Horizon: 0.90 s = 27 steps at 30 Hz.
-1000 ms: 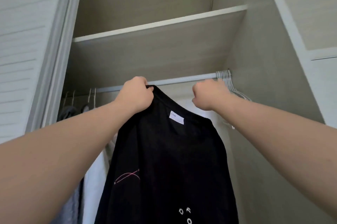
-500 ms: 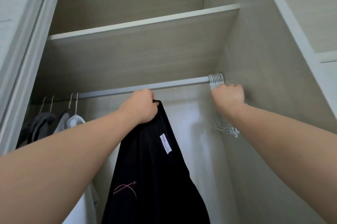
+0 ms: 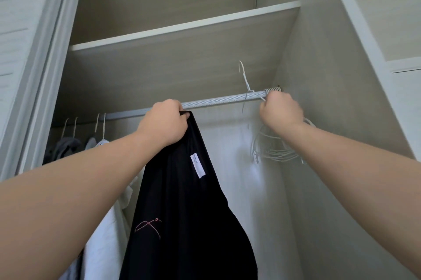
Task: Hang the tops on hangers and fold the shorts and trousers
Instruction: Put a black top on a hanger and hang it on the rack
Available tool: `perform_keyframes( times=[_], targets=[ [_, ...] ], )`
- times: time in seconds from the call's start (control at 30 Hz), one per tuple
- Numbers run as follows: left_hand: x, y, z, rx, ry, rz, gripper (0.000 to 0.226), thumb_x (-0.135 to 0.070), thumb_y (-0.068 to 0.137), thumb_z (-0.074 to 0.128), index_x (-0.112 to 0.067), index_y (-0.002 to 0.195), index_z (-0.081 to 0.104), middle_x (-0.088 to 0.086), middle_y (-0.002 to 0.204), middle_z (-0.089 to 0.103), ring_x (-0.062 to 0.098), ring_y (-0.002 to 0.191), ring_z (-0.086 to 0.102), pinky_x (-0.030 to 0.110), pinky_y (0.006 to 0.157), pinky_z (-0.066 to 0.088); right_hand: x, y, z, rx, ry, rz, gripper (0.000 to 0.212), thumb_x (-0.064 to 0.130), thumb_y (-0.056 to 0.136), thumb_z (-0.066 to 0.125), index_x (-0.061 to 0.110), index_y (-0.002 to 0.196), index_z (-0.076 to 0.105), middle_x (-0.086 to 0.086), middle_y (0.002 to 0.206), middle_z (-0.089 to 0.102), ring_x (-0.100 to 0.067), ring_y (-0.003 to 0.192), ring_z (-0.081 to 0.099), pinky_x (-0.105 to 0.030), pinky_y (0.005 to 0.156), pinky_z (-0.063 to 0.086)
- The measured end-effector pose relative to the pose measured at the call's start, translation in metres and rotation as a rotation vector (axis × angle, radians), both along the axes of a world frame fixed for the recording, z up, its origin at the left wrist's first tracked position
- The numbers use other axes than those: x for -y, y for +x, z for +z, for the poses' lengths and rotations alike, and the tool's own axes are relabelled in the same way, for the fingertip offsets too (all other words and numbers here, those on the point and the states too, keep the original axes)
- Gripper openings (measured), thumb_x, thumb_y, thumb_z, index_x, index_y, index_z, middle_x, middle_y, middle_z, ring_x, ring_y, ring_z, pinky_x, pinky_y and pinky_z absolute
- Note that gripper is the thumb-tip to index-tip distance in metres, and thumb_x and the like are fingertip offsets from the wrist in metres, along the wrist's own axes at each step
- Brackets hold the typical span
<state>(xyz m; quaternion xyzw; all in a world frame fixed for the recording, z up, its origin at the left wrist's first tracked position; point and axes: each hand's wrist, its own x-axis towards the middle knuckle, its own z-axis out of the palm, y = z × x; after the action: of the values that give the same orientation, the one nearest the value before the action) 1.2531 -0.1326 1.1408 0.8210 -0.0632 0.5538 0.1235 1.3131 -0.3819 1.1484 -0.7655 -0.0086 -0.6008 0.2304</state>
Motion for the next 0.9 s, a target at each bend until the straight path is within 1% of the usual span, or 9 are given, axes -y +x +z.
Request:
perform_keyframes(
  times=[0.1, 0.2, 0.27, 0.4, 0.47, 0.53, 0.6, 0.7, 0.9],
  targets=[
    [-0.005, -0.019, -0.002, 0.063, -0.011, -0.005, 0.027, -0.028, 0.101, 0.052, -0.013, 0.078, 0.054, 0.009, 0.082, 0.057, 0.034, 0.081, 0.051, 0.036, 0.072, 0.042, -0.011, -0.012, -0.012, -0.044, 0.211, 0.332, 0.024, 0.013, 0.096, 0.045, 0.000, 0.105, 0.063, -0.025, 0.110, 0.064, -0.039, 0.104, 0.061, -0.038, 0.085, 0.048],
    [-0.011, -0.042, -0.008, 0.103, -0.022, -0.011, 0.027, -0.026, 0.101, 0.051, -0.010, 0.080, 0.054, 0.011, 0.082, 0.057, 0.034, 0.079, 0.050, 0.036, 0.071, 0.039, -0.019, -0.023, -0.041, -0.066, 0.374, 0.624, 0.017, 0.013, 0.096, 0.040, 0.008, 0.093, 0.056, -0.014, 0.085, 0.055, -0.028, 0.073, 0.055, -0.032, 0.063, 0.045],
    [-0.015, -0.059, -0.016, 0.131, -0.011, -0.006, 0.027, -0.025, 0.102, 0.051, -0.007, 0.081, 0.055, 0.011, 0.082, 0.055, 0.034, 0.081, 0.050, 0.035, 0.072, 0.037, -0.023, -0.036, -0.068, -0.075, 0.450, 0.755, 0.017, 0.017, 0.094, 0.039, 0.013, 0.091, 0.055, -0.007, 0.073, 0.051, -0.023, 0.059, 0.048, -0.025, 0.049, 0.038],
    [-0.019, -0.094, -0.036, 0.186, 0.014, 0.009, 0.023, -0.024, 0.102, 0.053, -0.005, 0.098, 0.065, 0.008, 0.098, 0.045, 0.031, 0.093, 0.052, 0.033, 0.079, 0.038, -0.029, -0.080, -0.113, -0.003, 0.493, 0.929, 0.012, 0.032, 0.077, 0.040, 0.023, 0.080, 0.047, 0.003, 0.062, 0.043, -0.020, 0.057, 0.037, -0.026, 0.055, 0.027],
    [-0.021, -0.110, -0.046, 0.176, -0.009, 0.011, 0.024, -0.026, 0.101, 0.053, -0.006, 0.101, 0.067, 0.009, 0.099, 0.053, 0.033, 0.097, 0.056, 0.035, 0.082, 0.043, -0.032, -0.103, -0.130, 0.020, 0.544, 1.023, 0.006, 0.032, 0.075, 0.040, 0.028, 0.078, 0.043, 0.011, 0.053, 0.042, -0.014, 0.051, 0.034, -0.023, 0.051, 0.026],
    [-0.023, -0.126, -0.054, 0.132, -0.066, 0.007, 0.026, -0.028, 0.101, 0.053, -0.006, 0.095, 0.066, 0.012, 0.093, 0.063, 0.034, 0.091, 0.059, 0.037, 0.079, 0.046, -0.036, -0.125, -0.145, -0.019, 0.590, 1.136, 0.006, 0.028, 0.075, 0.040, 0.034, 0.076, 0.041, 0.014, 0.047, 0.040, -0.010, 0.041, 0.031, -0.019, 0.041, 0.026],
    [-0.022, -0.143, -0.063, 0.077, -0.115, 0.002, 0.028, -0.027, 0.101, 0.054, -0.004, 0.089, 0.064, 0.011, 0.082, 0.063, 0.033, 0.083, 0.059, 0.032, 0.071, 0.040, -0.038, -0.145, -0.150, -0.080, 0.605, 1.222, 0.010, 0.023, 0.084, 0.048, 0.029, 0.083, 0.041, 0.010, 0.046, 0.041, -0.010, 0.036, 0.031, -0.019, 0.036, 0.027],
    [-0.018, -0.171, -0.070, 0.017, -0.143, -0.006, 0.031, -0.027, 0.101, 0.054, -0.001, 0.088, 0.065, 0.012, 0.081, 0.064, 0.030, 0.080, 0.059, 0.029, 0.067, 0.036, -0.034, -0.168, -0.143, -0.174, 0.636, 1.307, 0.018, 0.019, 0.098, 0.053, 0.020, 0.083, 0.043, 0.007, 0.044, 0.032, -0.010, 0.035, 0.025, -0.016, 0.036, 0.024],
    [0.001, -0.239, -0.059, 0.001, -0.138, 0.082, 0.028, -0.025, 0.100, 0.054, -0.005, 0.083, 0.063, 0.008, 0.079, 0.062, 0.028, 0.080, 0.054, 0.028, 0.068, 0.033, -0.020, -0.215, -0.139, -0.203, 0.582, 1.399, 0.020, 0.012, 0.097, 0.047, 0.010, 0.084, 0.062, 0.007, 0.043, 0.027, -0.008, 0.033, 0.020, -0.012, 0.039, 0.017]
  ],
)
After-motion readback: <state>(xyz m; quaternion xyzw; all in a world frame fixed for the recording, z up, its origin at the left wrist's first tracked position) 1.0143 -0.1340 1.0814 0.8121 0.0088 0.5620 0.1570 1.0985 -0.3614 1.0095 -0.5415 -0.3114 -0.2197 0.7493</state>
